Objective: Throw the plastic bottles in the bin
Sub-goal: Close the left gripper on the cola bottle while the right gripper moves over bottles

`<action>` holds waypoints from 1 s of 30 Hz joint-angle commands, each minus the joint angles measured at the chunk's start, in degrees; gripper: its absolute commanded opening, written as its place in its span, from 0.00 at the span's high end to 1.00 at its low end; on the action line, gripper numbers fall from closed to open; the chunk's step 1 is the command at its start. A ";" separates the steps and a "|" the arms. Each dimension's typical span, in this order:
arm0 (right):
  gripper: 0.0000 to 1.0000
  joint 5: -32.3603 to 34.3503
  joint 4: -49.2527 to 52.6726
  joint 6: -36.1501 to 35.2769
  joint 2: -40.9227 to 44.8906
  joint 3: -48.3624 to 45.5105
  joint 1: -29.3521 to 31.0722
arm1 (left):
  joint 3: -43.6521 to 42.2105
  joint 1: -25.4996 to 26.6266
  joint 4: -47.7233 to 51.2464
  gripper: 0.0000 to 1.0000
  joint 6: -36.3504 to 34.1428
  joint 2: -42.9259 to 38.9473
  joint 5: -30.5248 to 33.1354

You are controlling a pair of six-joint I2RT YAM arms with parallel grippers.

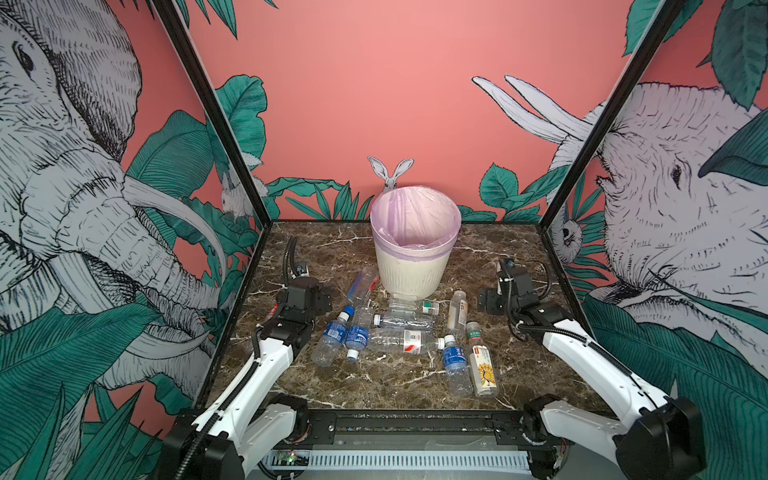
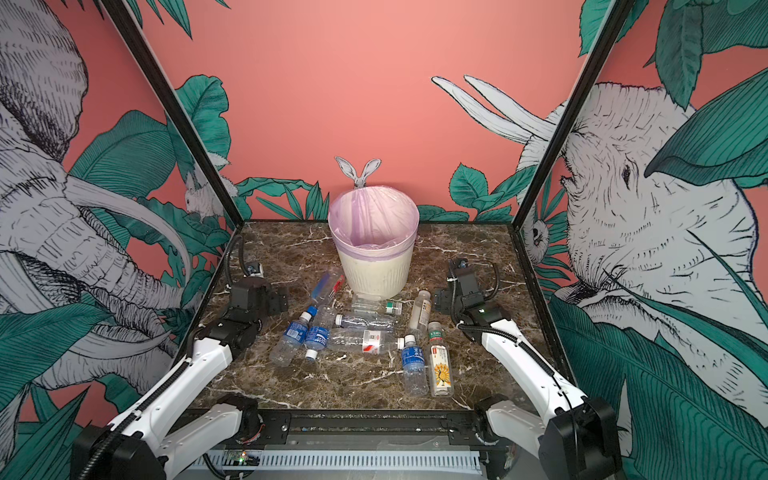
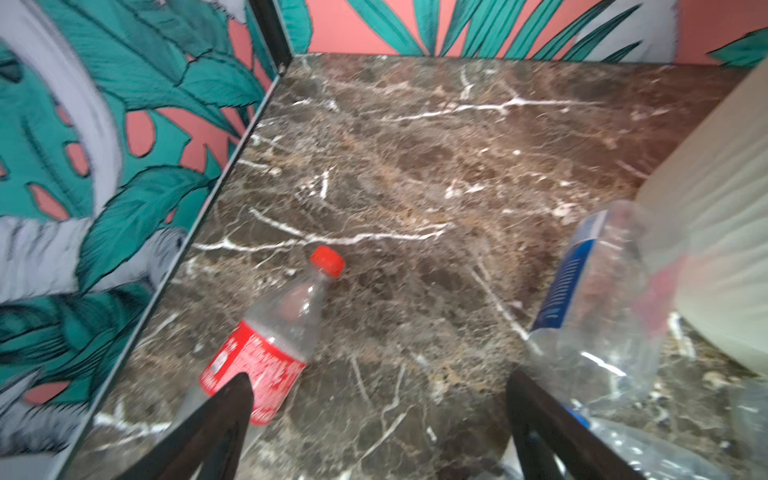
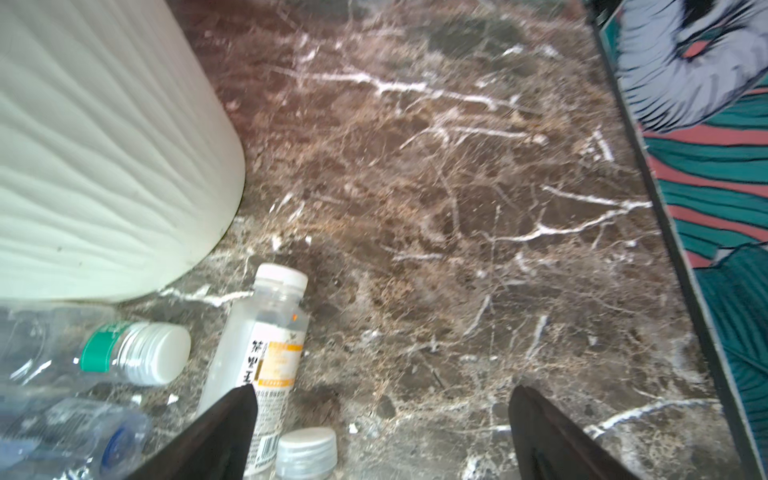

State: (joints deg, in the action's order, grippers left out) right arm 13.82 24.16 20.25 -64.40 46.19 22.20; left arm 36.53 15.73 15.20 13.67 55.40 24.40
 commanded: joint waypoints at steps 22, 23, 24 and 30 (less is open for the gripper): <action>0.02 -4.38 -2.62 0.38 -4.80 -2.47 1.60 | -2.07 -23.40 6.11 0.00 6.85 3.47 -9.12; 0.02 -4.22 -2.61 0.32 -4.79 -2.51 1.55 | -2.15 -23.69 5.63 0.00 6.81 3.90 -9.60; 0.02 -4.22 -2.63 0.32 -4.81 -2.58 1.60 | -2.10 -23.88 5.23 0.00 6.84 4.43 -9.83; 0.02 -3.74 -2.71 0.40 -4.92 -2.91 1.62 | -2.32 -24.55 3.66 0.00 7.04 9.86 -11.59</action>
State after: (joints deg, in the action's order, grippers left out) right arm 9.15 22.44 20.38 -69.08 44.07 23.59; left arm 35.09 -8.27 20.21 19.38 63.96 14.31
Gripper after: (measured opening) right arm 0.983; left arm 0.994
